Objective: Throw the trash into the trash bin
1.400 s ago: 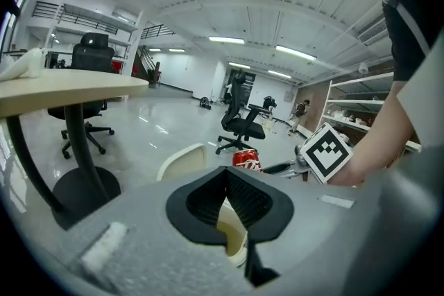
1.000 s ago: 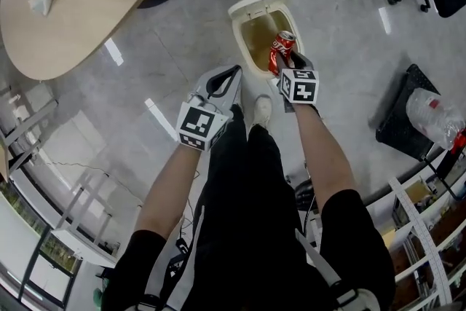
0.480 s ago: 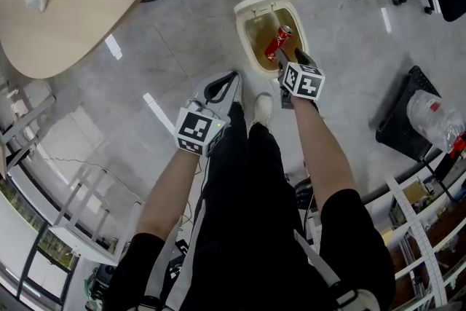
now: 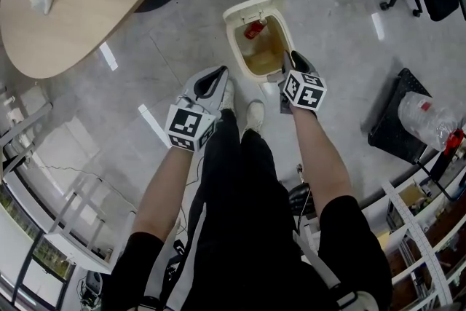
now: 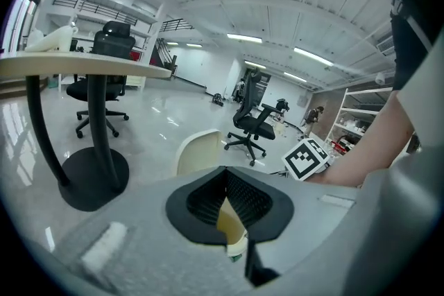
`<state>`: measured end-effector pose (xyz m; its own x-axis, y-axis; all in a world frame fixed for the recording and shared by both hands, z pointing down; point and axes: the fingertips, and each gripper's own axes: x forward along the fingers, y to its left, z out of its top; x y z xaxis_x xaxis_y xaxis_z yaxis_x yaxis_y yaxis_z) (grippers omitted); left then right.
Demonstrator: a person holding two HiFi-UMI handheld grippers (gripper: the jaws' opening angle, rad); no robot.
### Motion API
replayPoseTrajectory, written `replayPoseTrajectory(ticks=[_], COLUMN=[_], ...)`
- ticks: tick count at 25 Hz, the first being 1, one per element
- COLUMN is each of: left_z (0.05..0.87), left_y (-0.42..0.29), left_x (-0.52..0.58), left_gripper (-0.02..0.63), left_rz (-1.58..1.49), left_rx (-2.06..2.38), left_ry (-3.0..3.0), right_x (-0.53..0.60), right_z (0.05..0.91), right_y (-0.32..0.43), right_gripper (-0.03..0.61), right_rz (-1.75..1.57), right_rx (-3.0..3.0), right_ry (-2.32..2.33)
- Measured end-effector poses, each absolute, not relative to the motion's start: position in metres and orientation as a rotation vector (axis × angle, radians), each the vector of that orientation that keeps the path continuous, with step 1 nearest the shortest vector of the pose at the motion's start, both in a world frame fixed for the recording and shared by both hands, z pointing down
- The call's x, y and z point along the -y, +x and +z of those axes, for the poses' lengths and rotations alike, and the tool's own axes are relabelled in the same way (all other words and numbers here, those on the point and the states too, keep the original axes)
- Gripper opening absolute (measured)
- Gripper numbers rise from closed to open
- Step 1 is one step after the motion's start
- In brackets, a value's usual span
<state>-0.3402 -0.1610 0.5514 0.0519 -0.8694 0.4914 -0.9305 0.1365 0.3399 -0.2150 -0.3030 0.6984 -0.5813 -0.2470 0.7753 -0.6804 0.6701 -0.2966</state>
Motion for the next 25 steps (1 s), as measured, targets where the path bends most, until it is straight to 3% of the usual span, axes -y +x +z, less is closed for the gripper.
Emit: replayPoseTrajectory(ticks=[9,25], left_z=[0.482,0.265], left_y=[-0.340,-0.356], left_x=[0.164,0.130], left_gripper=[0.003,0.003], left_rz=[0.105,-0.155], left_rx=[1.937,2.267], left_ry=[1.752,1.805], right_x=[0.321,0.329], right_z=[0.578,0.298], right_y=[-0.199,-0.150], right_gripper=[0.006,0.005], right_rz=[0.692,0.330], right_rx=[2.410,2.918], right_ry=[0.738,0.694])
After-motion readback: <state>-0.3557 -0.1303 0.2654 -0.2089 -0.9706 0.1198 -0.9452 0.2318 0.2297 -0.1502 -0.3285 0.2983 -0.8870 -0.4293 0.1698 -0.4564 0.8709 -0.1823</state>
